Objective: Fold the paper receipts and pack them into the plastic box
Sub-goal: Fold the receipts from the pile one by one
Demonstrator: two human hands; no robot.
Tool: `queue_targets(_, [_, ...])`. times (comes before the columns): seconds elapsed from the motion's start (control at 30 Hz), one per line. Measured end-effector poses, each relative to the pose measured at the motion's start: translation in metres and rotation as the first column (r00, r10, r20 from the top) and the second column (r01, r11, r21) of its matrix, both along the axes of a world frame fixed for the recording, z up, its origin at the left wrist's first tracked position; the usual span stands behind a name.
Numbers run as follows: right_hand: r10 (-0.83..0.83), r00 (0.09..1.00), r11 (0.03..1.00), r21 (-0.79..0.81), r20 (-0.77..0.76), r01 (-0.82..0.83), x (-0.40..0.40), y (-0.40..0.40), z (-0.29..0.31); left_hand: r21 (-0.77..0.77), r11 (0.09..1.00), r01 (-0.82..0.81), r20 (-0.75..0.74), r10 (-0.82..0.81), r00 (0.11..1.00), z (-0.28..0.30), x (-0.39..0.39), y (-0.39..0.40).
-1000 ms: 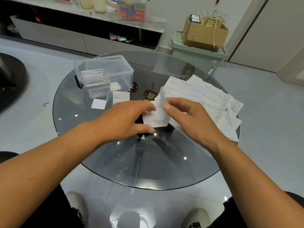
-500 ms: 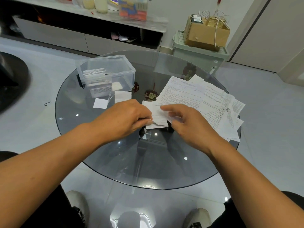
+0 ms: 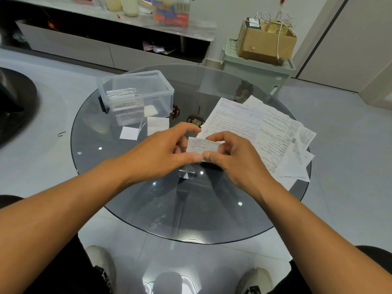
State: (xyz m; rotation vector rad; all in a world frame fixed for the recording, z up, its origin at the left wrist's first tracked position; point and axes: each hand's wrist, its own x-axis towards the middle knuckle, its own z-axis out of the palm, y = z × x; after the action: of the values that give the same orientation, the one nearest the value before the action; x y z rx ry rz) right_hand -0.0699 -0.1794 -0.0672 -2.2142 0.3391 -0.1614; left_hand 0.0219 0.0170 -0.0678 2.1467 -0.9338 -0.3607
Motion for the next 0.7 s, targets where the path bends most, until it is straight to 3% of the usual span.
queue_targets(0.17, [-0.045, 0.999, 0.994, -0.106, -0.024, 0.042, 0.004, 0.009, -0.004, 0.085, 0.994, -0.065, 0.182, 0.048, 0.982, -0.007, -0.001, -0.006])
queue_targets(0.37, [-0.096, 0.987, 0.965, -0.256, -0.132, 0.060, 0.011, 0.010, -0.003, 0.144, 0.982, -0.124, 0.200, 0.094, 0.975, -0.009, 0.007, -0.010])
queue_targets(0.57, [-0.089, 0.990, 0.987, -0.144, -0.114, 0.072, 0.011, 0.013, 0.002, 0.171, 0.976, -0.134, 0.176, 0.104, 0.979, -0.014, 0.016, -0.014])
queue_targets(0.7, [-0.067, 0.998, 0.998, -0.005, -0.020, 0.067, 0.009, 0.019, 0.003, 0.079, 0.990, -0.121, 0.085, 0.114, 0.990, -0.006, 0.006, -0.012])
